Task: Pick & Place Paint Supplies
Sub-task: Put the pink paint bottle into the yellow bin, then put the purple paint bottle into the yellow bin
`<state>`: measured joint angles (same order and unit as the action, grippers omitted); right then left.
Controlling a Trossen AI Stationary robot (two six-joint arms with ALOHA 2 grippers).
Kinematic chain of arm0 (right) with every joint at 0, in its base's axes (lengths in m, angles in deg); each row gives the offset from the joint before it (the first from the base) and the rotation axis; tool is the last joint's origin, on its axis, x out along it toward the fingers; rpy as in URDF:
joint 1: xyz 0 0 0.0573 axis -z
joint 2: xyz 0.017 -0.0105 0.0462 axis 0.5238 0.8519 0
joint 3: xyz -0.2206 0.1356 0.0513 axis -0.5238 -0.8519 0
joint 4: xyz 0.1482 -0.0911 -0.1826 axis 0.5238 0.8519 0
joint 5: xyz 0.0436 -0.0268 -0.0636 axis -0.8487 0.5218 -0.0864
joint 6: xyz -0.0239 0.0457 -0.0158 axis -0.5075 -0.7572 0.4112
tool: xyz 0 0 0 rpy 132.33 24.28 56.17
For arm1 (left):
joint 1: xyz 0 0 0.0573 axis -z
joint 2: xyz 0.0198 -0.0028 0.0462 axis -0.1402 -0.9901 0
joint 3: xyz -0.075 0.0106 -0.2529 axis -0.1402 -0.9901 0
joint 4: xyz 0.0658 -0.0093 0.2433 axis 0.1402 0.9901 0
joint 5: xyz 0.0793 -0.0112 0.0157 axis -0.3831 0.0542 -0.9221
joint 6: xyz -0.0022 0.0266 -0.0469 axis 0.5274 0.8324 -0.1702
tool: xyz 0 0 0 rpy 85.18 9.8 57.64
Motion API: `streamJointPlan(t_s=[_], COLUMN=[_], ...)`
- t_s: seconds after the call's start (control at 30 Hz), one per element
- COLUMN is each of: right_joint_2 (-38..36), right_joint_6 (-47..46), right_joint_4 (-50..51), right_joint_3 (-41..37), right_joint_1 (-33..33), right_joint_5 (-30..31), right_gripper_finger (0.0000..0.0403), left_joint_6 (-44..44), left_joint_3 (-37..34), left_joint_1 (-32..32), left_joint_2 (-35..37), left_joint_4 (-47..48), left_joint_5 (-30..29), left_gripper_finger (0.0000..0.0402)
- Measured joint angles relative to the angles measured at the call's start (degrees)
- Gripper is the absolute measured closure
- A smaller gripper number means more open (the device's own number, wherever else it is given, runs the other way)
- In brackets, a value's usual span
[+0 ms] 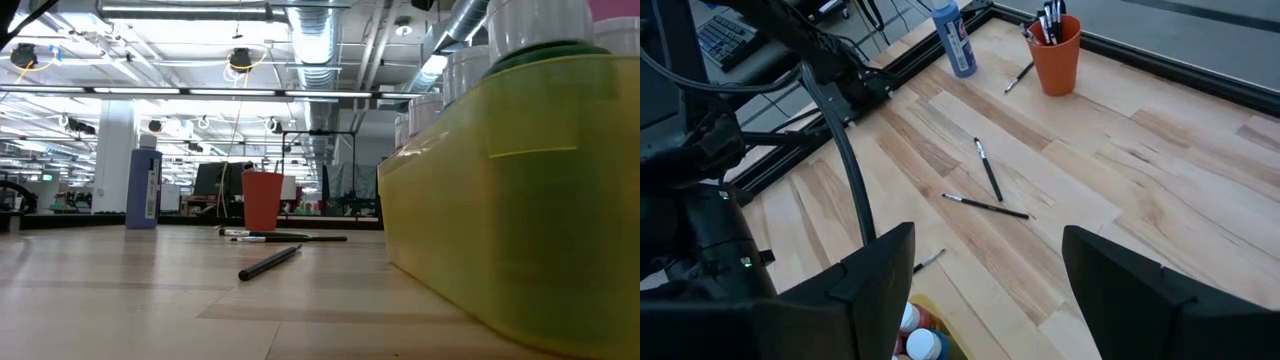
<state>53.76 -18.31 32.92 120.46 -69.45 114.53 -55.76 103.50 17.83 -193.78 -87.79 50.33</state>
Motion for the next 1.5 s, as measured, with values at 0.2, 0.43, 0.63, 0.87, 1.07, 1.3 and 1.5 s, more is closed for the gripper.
streamJointPlan(t_s=[0.2,0.43,0.63,0.87,1.07,1.3,1.5], right_joint_2=[0.0,0.0,0.0,0.0,0.0,0.0,0.0], right_joint_6=[-0.5,-1.4,-1.5,1.8,9.3,18.2,20.7], right_joint_4=[0.0,0.0,0.0,-0.6,-4.8,-8.0,-8.0], right_joint_3=[0.0,0.0,0.0,0.0,0.0,0.0,0.0], right_joint_1=[0.0,0.2,0.7,3.9,8.0,11.8,15.2], right_joint_5=[0.0,0.1,0.5,0.6,0.6,0.5,0.5], right_gripper_finger=[0.0154,0.0154,0.0154,0.0154,0.0154,0.0154,0.0154], left_joint_6=[0.0,2.9,3.1,5.8,-0.7,-15.9,-24.2], left_joint_3=[0.0,0.0,0.0,0.0,-9.2,-29.3,-44.6], left_joint_1=[-0.4,-0.5,-0.9,-3.3,-10.1,-23.8,-36.2], left_joint_2=[0.2,1.2,8.6,26.1,46.5,69.2,78.8], left_joint_4=[-0.3,1.3,7.2,28.5,41.3,43.2,43.2], left_joint_5=[-0.1,-0.1,-0.2,-12.5,-21.9,-34.6,-36.7], left_gripper_finger=[0.0256,0.0247,0.0234,0.0226,0.0226,0.0226,0.0226])
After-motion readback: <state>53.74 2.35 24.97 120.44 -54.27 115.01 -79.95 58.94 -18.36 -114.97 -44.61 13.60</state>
